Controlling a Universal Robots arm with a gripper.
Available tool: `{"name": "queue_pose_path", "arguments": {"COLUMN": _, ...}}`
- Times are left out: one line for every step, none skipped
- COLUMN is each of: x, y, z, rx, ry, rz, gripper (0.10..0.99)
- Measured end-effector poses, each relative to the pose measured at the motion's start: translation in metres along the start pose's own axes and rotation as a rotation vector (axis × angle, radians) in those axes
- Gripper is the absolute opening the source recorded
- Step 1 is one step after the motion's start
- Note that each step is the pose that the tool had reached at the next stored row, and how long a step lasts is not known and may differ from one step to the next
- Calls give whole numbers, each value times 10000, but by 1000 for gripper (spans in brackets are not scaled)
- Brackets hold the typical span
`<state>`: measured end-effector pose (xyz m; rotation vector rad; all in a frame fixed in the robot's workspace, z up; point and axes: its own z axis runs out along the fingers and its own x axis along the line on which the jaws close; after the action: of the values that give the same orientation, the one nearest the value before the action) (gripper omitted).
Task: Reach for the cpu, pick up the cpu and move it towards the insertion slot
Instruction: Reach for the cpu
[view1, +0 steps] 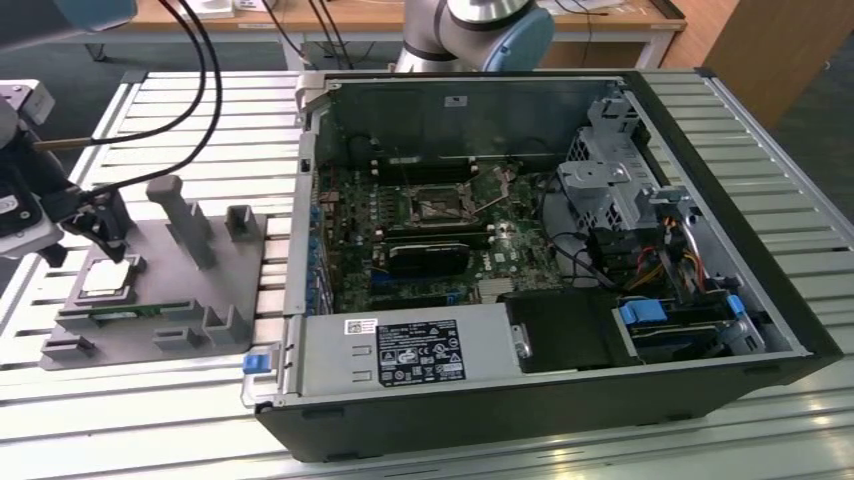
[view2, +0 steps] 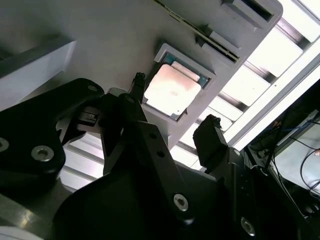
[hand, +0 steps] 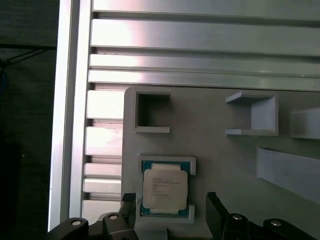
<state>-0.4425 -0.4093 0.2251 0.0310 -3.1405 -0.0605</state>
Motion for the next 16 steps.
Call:
{"name": "queue_pose_path", "arguments": {"x": 0, "y": 0, "z": 9, "rx": 0, "ry": 0, "rz": 0, "gripper": 663}}
{"name": "queue_pose_path", "arguments": {"x": 0, "y": -1, "z": 17, "rx": 0, "ry": 0, "rz": 0, "gripper": 663}}
{"name": "queue_pose_path", "arguments": {"x": 0, "y": -1, "z": 26, "rx": 0, "ry": 0, "rz": 0, "gripper": 663}}
{"name": "queue_pose_path", "arguments": {"x": 0, "y": -1, "z": 35, "rx": 0, "ry": 0, "rz": 0, "gripper": 663}}
{"name": "queue_pose_path", "arguments": {"x": 0, "y": -2, "z": 43, "rx": 0, "ry": 0, "rz": 0, "gripper": 663}}
{"name": "queue_pose_path", "arguments": {"x": 0, "y": -2, "z": 52, "rx": 0, "ry": 0, "rz": 0, "gripper": 663}}
{"name": "queue_pose_path", "arguments": {"x": 0, "y": -2, "z": 59, "rx": 1, "ry": 1, "rz": 0, "gripper": 663}}
{"name": "queue_pose_path", "arguments": {"x": 0, "y": -3, "z": 67, "rx": 0, "ry": 1, "rz": 0, "gripper": 663}}
{"name": "queue_pose_path", "arguments": {"x": 0, "y": -3, "z": 74, "rx": 0, "ry": 1, "rz": 0, "gripper": 663}}
{"name": "queue_pose_path", "arguments": {"x": 0, "y": -3, "z": 81, "rx": 1, "ry": 1, "rz": 0, "gripper": 663}}
{"name": "queue_pose_path", "arguments": {"x": 0, "y": -4, "z": 88, "rx": 0, "ry": 1, "rz": 1, "gripper": 663}}
{"name": "queue_pose_path", "arguments": {"x": 0, "y": -4, "z": 94, "rx": 0, "ry": 1, "rz": 0, "gripper": 663}}
{"name": "queue_pose_path", "arguments": {"x": 0, "y": -4, "z": 100, "rx": 1, "ry": 2, "rz": 0, "gripper": 663}}
{"name": "queue_pose_path", "arguments": {"x": 0, "y": -4, "z": 106, "rx": 0, "ry": 1, "rz": 0, "gripper": 663}}
{"name": "queue_pose_path", "arguments": {"x": 0, "y": -4, "z": 113, "rx": 0, "ry": 1, "rz": 0, "gripper": 663}}
{"name": "queue_pose_path", "arguments": {"x": 0, "y": -5, "z": 119, "rx": 0, "ry": 1, "rz": 0, "gripper": 663}}
